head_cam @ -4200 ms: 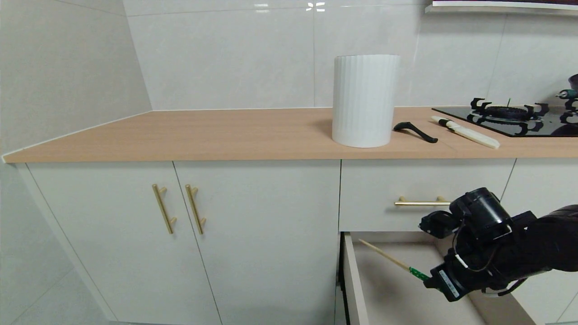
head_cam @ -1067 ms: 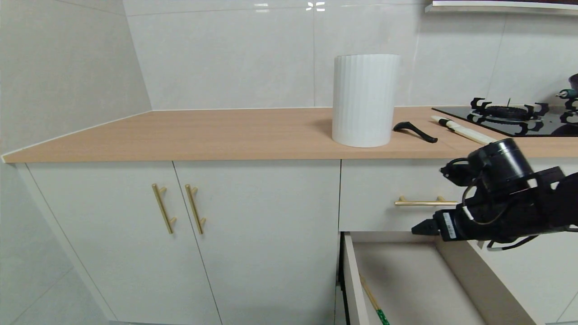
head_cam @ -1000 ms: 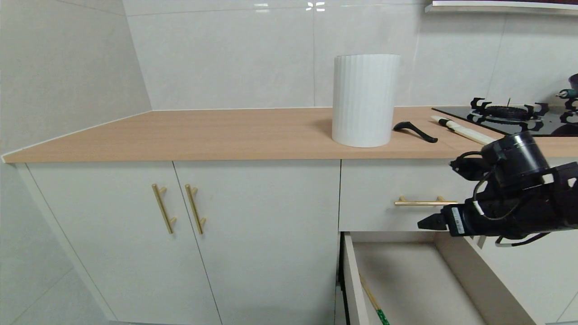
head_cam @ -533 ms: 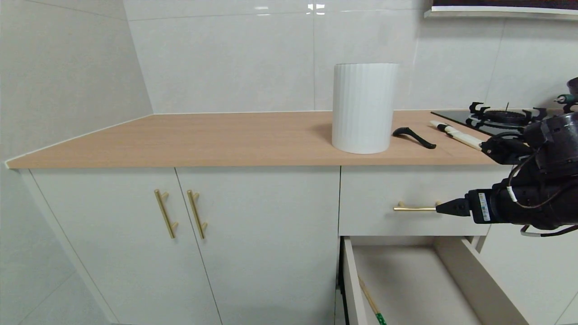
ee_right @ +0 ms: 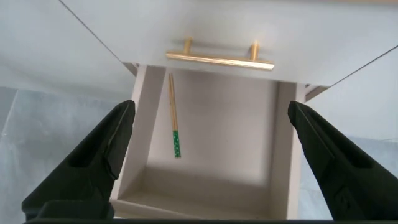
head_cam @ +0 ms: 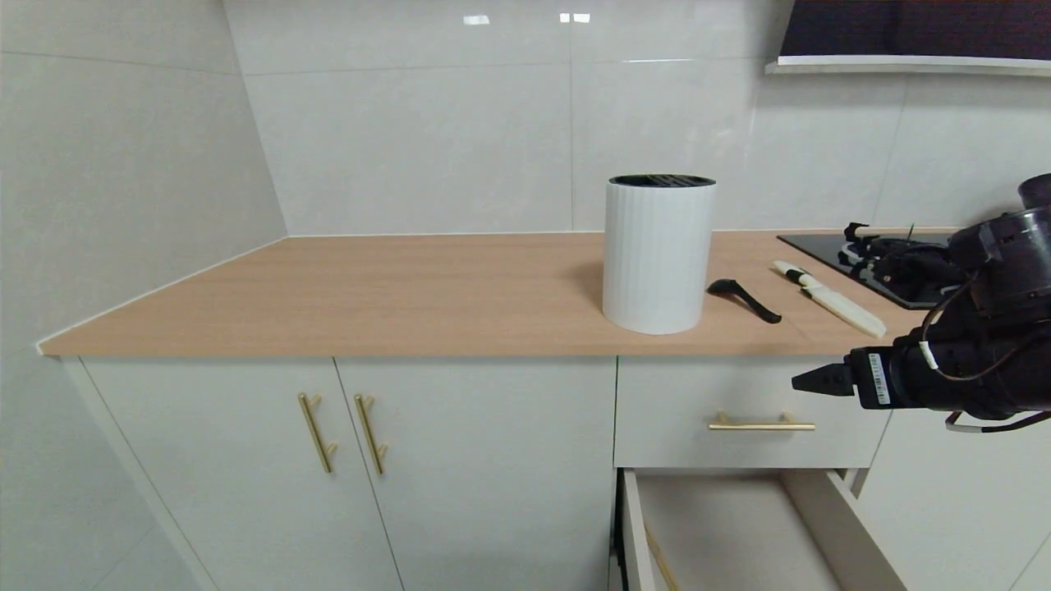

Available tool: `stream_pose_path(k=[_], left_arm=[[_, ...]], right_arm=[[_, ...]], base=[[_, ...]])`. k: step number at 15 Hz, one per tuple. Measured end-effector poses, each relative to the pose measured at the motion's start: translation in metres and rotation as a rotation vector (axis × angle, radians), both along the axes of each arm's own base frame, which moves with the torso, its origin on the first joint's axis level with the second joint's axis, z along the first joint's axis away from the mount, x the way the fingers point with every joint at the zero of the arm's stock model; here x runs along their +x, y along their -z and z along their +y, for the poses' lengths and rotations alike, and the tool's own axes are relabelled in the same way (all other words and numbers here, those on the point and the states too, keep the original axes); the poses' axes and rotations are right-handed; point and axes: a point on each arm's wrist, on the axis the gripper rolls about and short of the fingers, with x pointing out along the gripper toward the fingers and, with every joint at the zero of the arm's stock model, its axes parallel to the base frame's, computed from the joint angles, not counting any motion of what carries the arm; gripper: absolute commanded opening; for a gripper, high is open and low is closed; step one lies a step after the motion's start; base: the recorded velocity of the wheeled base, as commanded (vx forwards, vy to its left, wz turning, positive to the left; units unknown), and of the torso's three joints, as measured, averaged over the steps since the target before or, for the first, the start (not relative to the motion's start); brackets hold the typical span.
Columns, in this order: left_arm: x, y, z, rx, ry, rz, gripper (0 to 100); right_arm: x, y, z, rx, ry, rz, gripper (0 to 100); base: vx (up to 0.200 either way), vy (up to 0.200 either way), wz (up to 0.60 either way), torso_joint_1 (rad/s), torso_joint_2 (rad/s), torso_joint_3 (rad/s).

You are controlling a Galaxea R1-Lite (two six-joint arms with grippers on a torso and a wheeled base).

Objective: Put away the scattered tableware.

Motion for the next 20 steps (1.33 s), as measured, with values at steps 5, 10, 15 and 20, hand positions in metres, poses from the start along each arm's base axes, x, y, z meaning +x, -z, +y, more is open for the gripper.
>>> stream_pose_path(k=[5,10,15,20], left_arm=[[0.0,0.0,0.0,0.0,0.0,0.0,100],[0.0,0.0,0.0,0.0,-0.001,0.0,100],[0.0,0.0,0.0,0.0,-0.001,0.0,100],[0.0,0.0,0.0,0.0,0.0,0.0,100]], right_arm=[[0.002,0.001,0.001,-0.016,-0.016,-0.001,100],[0.031,0.004,-0.003,-0.067,-0.044,-0.144,100],[0.117,0.035,-0.011,-0.061,-0.079,-0.281,100],[0.158,0.083,-0.012,-0.014,-0.146,-0.255,100]], base=[[0.0,0.0,0.0,0.195,-0.46,-0.278],[0.0,0.0,0.0,0.038,-0.09,-0.05],[0.0,0.0,0.0,0.0,0.0,0.0],[0.0,0.0,0.0,0.0,0.0,0.0]])
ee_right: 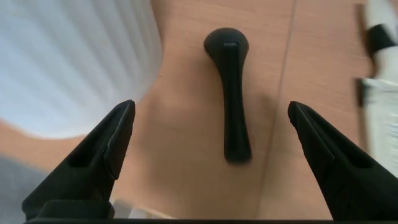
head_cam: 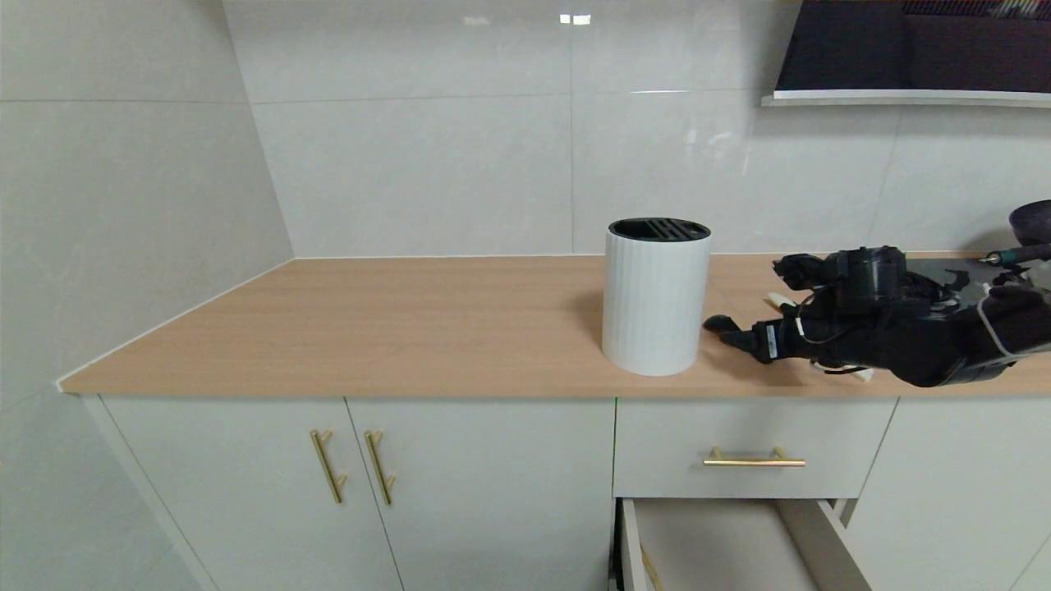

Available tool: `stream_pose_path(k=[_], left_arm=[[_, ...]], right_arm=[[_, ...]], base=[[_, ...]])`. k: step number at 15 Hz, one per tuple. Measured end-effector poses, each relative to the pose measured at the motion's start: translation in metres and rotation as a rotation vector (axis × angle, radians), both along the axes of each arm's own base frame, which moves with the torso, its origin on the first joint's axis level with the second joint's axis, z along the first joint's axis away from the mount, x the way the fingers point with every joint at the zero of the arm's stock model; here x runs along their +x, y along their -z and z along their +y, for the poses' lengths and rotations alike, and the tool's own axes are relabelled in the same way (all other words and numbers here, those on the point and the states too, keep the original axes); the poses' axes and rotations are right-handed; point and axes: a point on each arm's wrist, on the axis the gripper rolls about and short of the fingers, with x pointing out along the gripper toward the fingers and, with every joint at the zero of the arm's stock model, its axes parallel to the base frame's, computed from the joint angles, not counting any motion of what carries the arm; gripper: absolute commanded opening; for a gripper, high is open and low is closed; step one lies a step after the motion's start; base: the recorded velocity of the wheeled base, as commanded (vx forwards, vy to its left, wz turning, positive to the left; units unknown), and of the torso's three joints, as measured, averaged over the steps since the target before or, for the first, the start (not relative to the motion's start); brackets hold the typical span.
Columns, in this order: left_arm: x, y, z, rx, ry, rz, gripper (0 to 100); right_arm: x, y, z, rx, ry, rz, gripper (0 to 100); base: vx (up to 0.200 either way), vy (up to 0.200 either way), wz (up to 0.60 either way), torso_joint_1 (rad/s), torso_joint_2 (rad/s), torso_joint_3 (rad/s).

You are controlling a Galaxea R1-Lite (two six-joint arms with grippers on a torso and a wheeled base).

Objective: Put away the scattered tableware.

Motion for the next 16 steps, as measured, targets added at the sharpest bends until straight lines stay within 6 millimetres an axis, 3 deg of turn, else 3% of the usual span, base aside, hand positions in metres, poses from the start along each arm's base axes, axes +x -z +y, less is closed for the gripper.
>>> stream_pose_path(k=[9,10,16], left_arm=[[0.0,0.0,0.0,0.0,0.0,0.0,100],[0.0,0.0,0.0,0.0,0.0,0.0,100],[0.0,0.0,0.0,0.0,0.0,0.0,100]], right_arm=[[0.015,0.03,-0.004,-0.01,0.02,0.058,100],[0.016,0.031,-0.004,-0.011,0.021,0.059,0],[0.018,0.036,-0.003,-0.011,0.019,0.067,0]], base=[[0.0,0.0,0.0,0.0,0.0,0.0],[0.0,0.0,0.0,0.0,0.0,0.0],[0.0,0.0,0.0,0.0,0.0,0.0]])
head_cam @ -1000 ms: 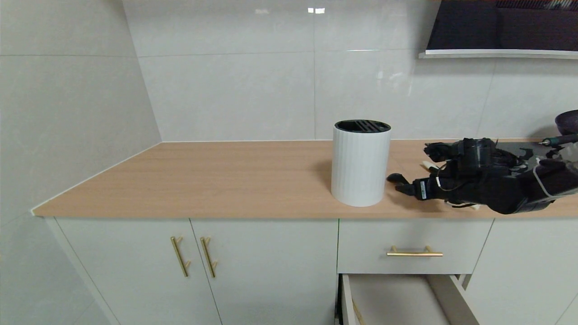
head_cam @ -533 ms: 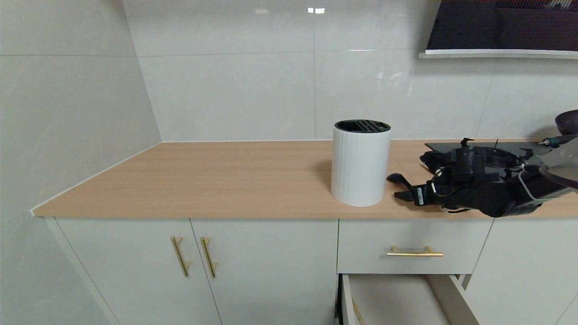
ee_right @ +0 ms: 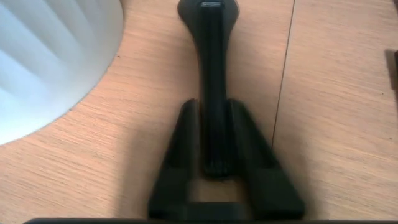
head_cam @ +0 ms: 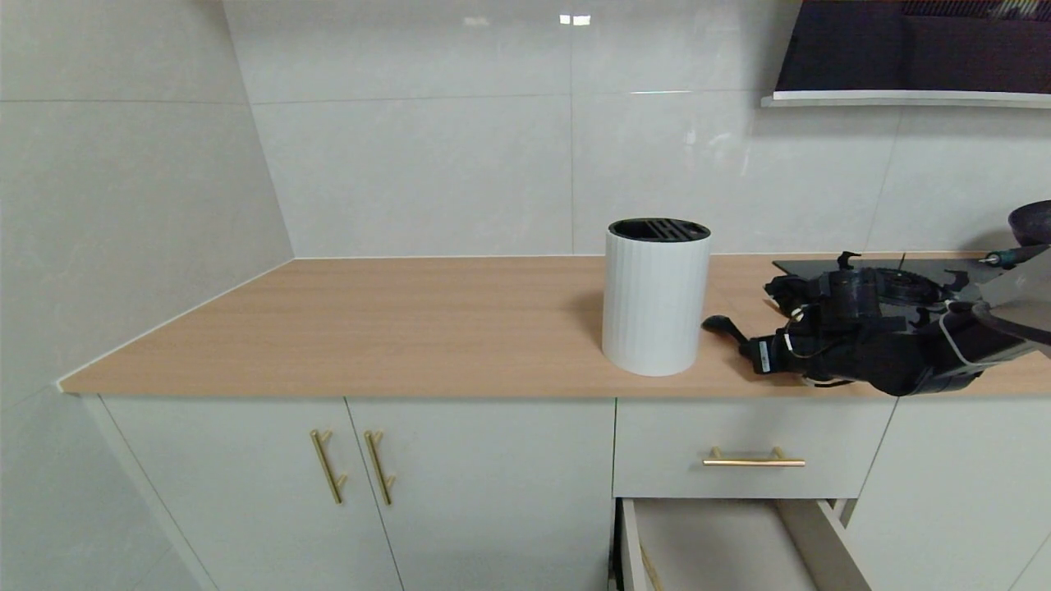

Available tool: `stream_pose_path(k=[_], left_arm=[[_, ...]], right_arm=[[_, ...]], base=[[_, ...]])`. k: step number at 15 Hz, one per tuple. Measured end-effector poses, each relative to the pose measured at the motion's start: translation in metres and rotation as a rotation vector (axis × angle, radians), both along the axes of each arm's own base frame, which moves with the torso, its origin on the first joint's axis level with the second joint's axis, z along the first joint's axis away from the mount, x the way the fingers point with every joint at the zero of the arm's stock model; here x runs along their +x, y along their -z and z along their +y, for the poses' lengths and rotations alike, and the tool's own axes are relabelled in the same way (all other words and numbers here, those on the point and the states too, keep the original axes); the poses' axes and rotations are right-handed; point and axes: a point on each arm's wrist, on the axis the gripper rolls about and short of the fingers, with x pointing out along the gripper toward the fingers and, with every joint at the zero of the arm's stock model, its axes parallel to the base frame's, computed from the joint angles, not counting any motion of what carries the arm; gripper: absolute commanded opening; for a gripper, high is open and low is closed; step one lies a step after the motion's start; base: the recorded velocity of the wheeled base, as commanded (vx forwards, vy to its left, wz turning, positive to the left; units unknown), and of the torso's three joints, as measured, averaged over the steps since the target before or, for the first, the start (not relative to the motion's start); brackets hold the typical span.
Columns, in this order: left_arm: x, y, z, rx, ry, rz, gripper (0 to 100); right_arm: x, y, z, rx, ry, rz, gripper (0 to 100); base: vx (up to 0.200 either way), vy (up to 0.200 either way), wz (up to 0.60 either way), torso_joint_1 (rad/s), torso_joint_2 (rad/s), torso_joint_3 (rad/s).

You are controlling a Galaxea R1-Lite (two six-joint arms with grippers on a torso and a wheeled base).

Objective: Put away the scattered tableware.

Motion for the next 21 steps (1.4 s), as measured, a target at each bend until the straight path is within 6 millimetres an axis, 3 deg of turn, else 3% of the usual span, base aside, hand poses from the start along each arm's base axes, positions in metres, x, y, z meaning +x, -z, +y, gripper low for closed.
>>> stream_pose_path(k=[4,8,13,17,21], left_arm=[[0.0,0.0,0.0,0.0,0.0,0.0,100],[0.0,0.0,0.0,0.0,0.001,0.0,100],[0.0,0.0,0.0,0.0,0.0,0.0,100],[0.0,0.0,0.0,0.0,0.001,0.0,100],[0.0,0.0,0.0,0.0,0.0,0.0,100]], right_arm=[[-0.002,-0.001,0.001,0.006,0.004,0.006,0],[-0.028,-0.022,-0.001,0.058,0.049,0.049,0],[-0.102,-0.059,-0.009,0.076,0.064,0.126,0],[-0.163,-0.066,-0.003,0.068,0.018,0.145,0],[-0.194,-0.062,0.005,0.042,-0.045,0.152,0]], base=[[0.0,0.0,0.0,0.0,0.0,0.0],[0.0,0.0,0.0,0.0,0.0,0.0],[0.0,0.0,0.0,0.0,0.0,0.0],[0.0,0.0,0.0,0.0,0.0,0.0],[0.0,0.0,0.0,0.0,0.0,0.0]])
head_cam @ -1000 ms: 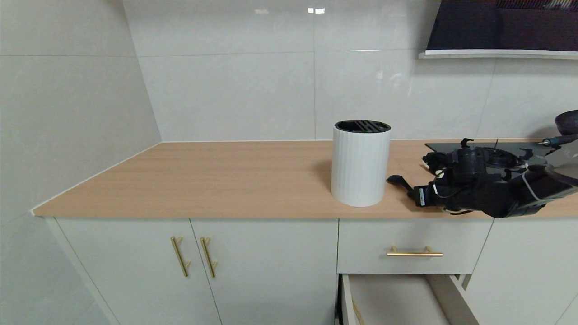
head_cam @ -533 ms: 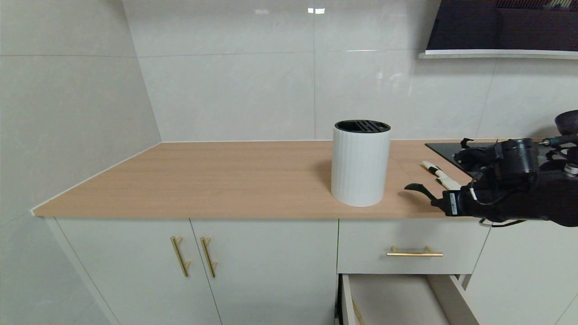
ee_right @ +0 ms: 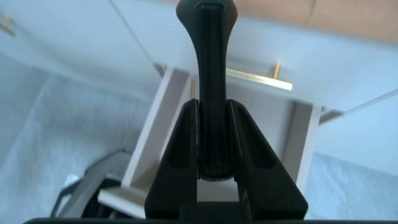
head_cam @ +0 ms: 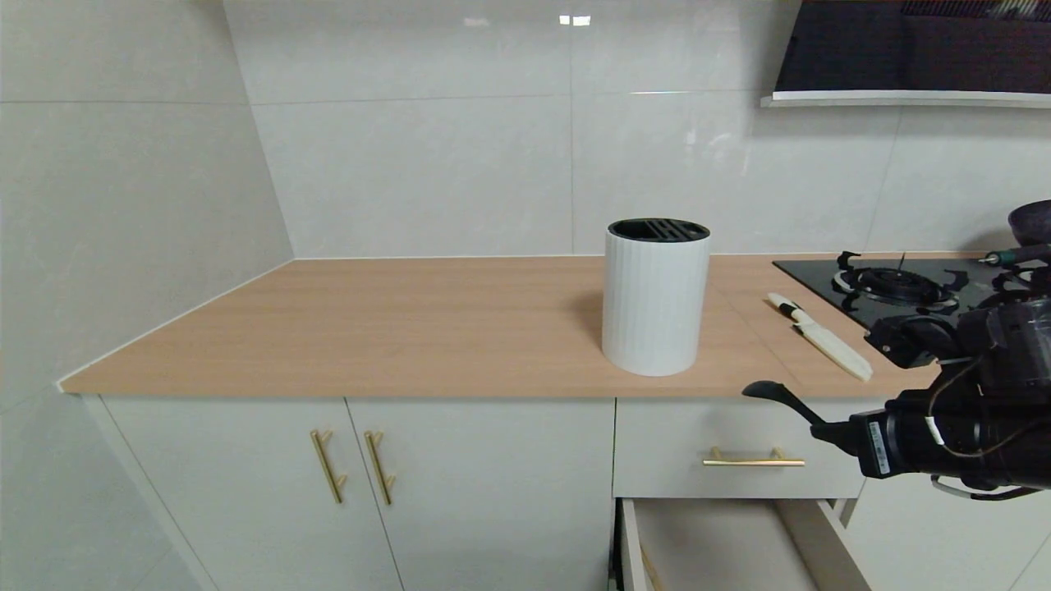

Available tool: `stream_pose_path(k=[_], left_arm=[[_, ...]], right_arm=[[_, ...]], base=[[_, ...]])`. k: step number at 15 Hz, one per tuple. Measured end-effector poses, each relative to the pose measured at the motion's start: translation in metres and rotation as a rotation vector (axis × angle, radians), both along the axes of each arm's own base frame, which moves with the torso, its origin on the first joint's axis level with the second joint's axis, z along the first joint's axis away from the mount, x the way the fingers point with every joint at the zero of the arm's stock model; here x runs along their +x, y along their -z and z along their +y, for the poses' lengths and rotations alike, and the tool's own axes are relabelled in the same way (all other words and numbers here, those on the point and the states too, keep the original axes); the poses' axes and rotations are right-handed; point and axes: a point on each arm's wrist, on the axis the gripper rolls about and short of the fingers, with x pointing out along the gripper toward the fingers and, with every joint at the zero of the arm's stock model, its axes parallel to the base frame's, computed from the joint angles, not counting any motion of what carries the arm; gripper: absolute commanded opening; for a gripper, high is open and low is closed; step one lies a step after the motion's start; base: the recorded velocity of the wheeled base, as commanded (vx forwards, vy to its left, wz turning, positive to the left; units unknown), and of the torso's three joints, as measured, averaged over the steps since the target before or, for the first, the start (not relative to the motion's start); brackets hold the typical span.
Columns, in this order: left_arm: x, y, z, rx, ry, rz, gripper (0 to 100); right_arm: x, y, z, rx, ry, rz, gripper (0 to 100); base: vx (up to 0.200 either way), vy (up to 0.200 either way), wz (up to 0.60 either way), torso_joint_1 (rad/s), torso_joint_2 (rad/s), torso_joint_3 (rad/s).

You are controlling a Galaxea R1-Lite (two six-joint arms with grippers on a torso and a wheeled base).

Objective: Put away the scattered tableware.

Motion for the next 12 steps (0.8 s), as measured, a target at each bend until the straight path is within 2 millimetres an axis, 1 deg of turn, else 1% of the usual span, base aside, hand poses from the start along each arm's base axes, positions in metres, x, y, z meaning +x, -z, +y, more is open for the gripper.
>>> stream_pose_path(k=[3,5,12], left_arm=[[0.0,0.0,0.0,0.0,0.0,0.0,100],[0.0,0.0,0.0,0.0,0.0,0.0,100],[0.0,0.0,0.0,0.0,0.0,0.0,100]], right_arm=[[-0.005,0.0,0.0,0.001,-0.01,-0.001,0],[-0.005,0.001,0.0,-0.002,-0.013,0.002,0],[0.0,0.011,0.002,-0.022,-0.022,0.037,0]], base=[[0.0,0.0,0.0,0.0,0.0,0.0],[0.0,0.0,0.0,-0.107,0.23,0.144],[0.0,0.0,0.0,-0.177,0.46,0.272]])
